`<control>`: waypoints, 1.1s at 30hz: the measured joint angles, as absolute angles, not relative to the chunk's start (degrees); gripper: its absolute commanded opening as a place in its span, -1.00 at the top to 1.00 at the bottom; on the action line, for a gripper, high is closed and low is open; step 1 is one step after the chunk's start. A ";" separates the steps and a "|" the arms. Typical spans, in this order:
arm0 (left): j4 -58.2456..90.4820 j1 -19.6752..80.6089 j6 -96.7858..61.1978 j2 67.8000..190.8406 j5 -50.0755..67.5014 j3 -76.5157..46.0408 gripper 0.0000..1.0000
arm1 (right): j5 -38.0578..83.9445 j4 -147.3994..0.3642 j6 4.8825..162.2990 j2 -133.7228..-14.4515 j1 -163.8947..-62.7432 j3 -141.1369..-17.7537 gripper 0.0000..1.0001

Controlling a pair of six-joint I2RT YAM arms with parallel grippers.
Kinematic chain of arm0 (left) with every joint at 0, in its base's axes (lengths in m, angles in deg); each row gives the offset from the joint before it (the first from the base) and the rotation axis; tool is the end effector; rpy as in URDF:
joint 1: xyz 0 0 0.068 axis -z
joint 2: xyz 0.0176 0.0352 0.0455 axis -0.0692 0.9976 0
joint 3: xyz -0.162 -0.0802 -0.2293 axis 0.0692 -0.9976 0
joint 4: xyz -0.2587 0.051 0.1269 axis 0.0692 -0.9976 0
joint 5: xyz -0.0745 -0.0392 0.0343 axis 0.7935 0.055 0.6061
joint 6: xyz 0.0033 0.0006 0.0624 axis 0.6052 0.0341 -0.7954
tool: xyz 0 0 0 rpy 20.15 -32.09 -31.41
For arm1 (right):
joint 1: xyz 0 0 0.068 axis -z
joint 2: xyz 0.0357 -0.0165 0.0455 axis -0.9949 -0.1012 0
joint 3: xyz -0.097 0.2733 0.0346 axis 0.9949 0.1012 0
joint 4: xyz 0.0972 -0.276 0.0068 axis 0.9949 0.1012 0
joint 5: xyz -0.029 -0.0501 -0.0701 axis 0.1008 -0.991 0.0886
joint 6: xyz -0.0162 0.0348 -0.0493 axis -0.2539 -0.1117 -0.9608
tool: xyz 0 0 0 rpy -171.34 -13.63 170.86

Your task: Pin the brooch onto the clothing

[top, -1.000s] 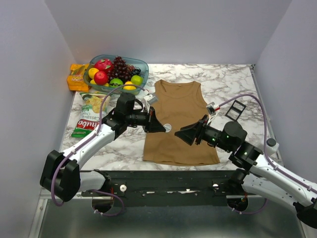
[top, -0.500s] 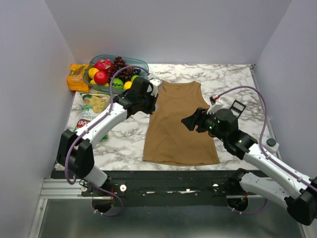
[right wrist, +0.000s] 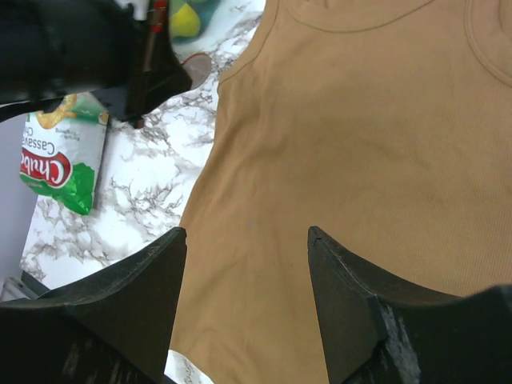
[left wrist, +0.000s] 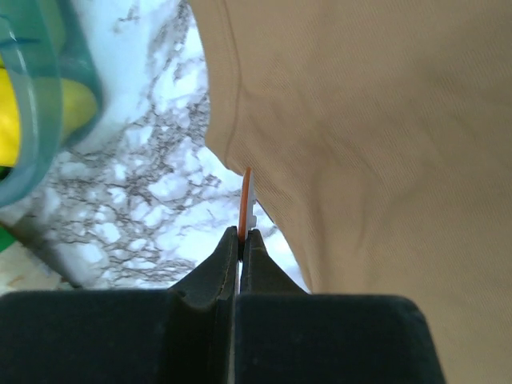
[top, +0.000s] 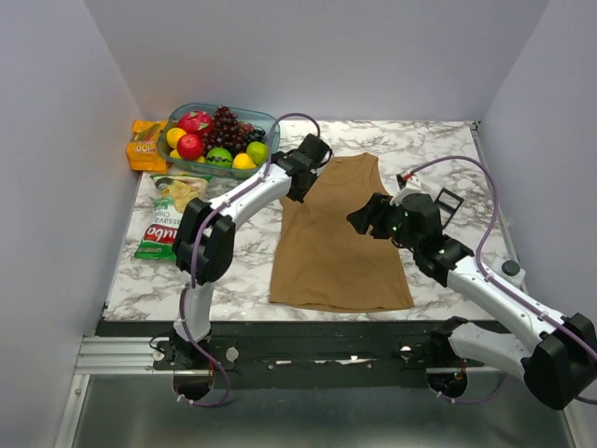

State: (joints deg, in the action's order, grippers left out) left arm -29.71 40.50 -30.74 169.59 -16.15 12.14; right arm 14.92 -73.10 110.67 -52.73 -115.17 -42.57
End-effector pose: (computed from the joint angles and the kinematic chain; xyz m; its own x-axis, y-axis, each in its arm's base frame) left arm 0.3992 -0.2789 0.2462 -0.6838 0.5350 -0.4962 0.4716 0.8429 0.2590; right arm 0.2325 0.1390 0.2697 -0.5505 0.3200 -0.7711 -0.2439 0.8217 0.5151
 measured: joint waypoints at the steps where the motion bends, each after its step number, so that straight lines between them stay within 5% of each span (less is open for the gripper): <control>1: -30.61 40.79 -31.11 171.12 -17.48 14.22 1.00 | 14.77 -73.23 110.47 -52.10 -115.15 -42.29 -0.40; 15: -39.70 44.57 -35.18 186.90 -28.45 29.58 1.00 | 13.76 -70.89 110.34 -33.69 -114.82 -35.93 -0.42; 33: -44.46 50.07 -37.78 195.97 -39.49 34.94 1.00 | 13.70 -67.98 111.76 -28.78 -114.82 -32.72 -0.43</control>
